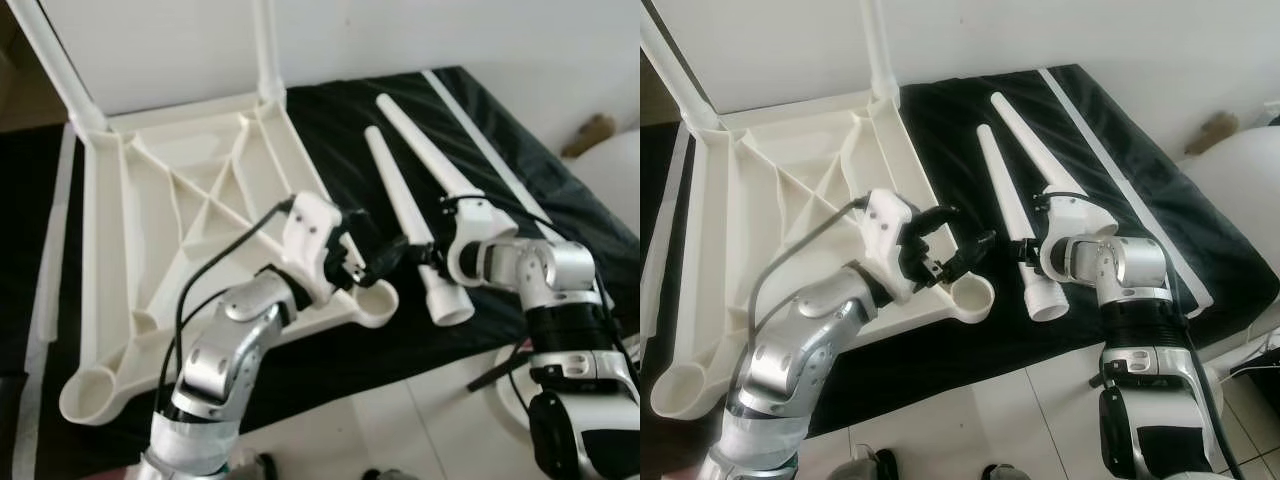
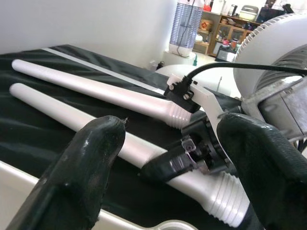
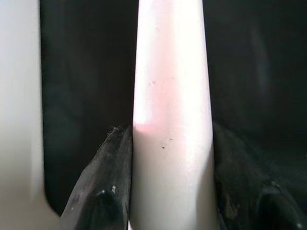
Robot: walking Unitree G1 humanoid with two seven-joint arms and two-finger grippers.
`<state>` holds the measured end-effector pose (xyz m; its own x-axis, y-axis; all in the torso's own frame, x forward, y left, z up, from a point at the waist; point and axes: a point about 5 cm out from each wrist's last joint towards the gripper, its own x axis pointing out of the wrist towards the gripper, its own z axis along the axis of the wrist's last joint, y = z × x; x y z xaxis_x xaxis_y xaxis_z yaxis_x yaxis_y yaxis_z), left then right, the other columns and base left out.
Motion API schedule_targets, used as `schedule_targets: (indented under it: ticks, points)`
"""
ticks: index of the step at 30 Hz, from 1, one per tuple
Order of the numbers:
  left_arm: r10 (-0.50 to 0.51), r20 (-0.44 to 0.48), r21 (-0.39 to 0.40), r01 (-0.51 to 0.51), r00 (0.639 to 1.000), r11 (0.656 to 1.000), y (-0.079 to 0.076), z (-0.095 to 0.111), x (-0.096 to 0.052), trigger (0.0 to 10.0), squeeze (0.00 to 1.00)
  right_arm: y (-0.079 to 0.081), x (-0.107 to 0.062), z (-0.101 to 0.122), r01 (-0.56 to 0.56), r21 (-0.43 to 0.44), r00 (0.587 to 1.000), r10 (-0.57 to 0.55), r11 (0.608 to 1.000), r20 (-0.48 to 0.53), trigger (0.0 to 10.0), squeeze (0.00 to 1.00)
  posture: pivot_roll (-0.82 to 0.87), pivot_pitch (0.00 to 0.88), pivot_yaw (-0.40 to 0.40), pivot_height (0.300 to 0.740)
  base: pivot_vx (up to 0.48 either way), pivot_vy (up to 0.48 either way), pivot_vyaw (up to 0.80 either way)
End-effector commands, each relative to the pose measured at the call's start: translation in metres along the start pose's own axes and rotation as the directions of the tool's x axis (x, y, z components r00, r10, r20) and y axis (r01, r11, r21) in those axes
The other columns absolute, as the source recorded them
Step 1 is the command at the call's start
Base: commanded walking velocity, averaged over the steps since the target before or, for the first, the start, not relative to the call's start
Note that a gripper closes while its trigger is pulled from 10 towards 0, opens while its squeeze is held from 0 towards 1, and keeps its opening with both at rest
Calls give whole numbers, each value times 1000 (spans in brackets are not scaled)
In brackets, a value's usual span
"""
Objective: Building children table
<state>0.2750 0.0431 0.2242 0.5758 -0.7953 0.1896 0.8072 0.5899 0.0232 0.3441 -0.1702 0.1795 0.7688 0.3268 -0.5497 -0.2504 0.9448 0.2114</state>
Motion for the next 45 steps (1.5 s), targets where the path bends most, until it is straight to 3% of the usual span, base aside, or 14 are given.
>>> schedule_targets:
  ticks: [1,2,3,5,6,7,11,16,18,21,23,35,43,45]
  points:
    - [78,-12,-27,-78,997,997,7,-2,1,10000,0,2,2,-10,-19,4,999,19,1000,-27,0,0,-23,144,-21,740,0,0,0]
    - [78,-12,-27,-78,997,997,7,-2,1,10000,0,2,2,-10,-19,4,999,19,1000,-27,0,0,-23,144,-21,740,0,0,0]
    - [83,-20,-43,-84,996,996,9,-2,2,10000,0,2,-1,-6,-14,4,1000,14,1000,13,4941,0,-22,137,-24,740,0,0,0]
    - [86,-27,-55,-88,996,995,10,-2,3,10000,0,2,-3,-4,-11,6,999,11,1000,40,4941,0,-22,137,-24,740,0,0,0]
    - [93,-38,-77,-96,995,992,12,-2,4,10000,0,3,-7,0,-30,12,995,29,999,92,10000,0,-22,131,-25,740,0,0,0]
    - [108,-60,-114,-114,992,987,16,-2,7,10000,0,5,-15,4,-42,7,980,40,999,196,10000,0,-22,127,-24,740,0,0,0]
    - [106,-86,-155,-118,991,981,21,-3,10,10000,0,9,-28,7,-28,-20,932,33,999,361,10000,0,-30,120,-21,740,0,0,0]
    - [110,-137,-136,-128,984,982,28,-6,13,10000,0,12,-36,8,-6,-17,893,13,1000,449,10000,0,-38,110,-14,740,0,0,0]
    - [149,-194,-90,-168,970,982,39,-11,17,10000,0,17,-44,12,0,-36,851,19,999,524,10000,0,-44,106,-9,740,0,0,0]
    - [170,-212,-81,-190,962,978,44,-12,20,10000,0,20,-49,15,-19,-50,821,44,999,569,10000,0,-48,99,-6,740,0,0,0]
    - [206,-220,-106,-233,953,967,55,-10,29,10000,0,29,-56,17,-49,-88,765,94,995,637,10000,0,-54,91,2,740,0,0,0]
    - [349,-271,-119,-391,897,913,94,-5,38,10000,0,52,-63,8,-240,-158,695,283,958,661,10000,0,-64,75,15,740,0,0,0]
    - [300,-197,-184,-336,933,924,98,16,52,10000,0,63,-55,-8,-298,-180,702,343,937,624,10000,0,-70,71,27,740,0,0,0]
    - [192,-157,-185,-220,969,958,83,32,65,10000,0,65,-47,-18,-301,-166,741,340,939,579,10000,0,-72,72,33,740,0,0,0]
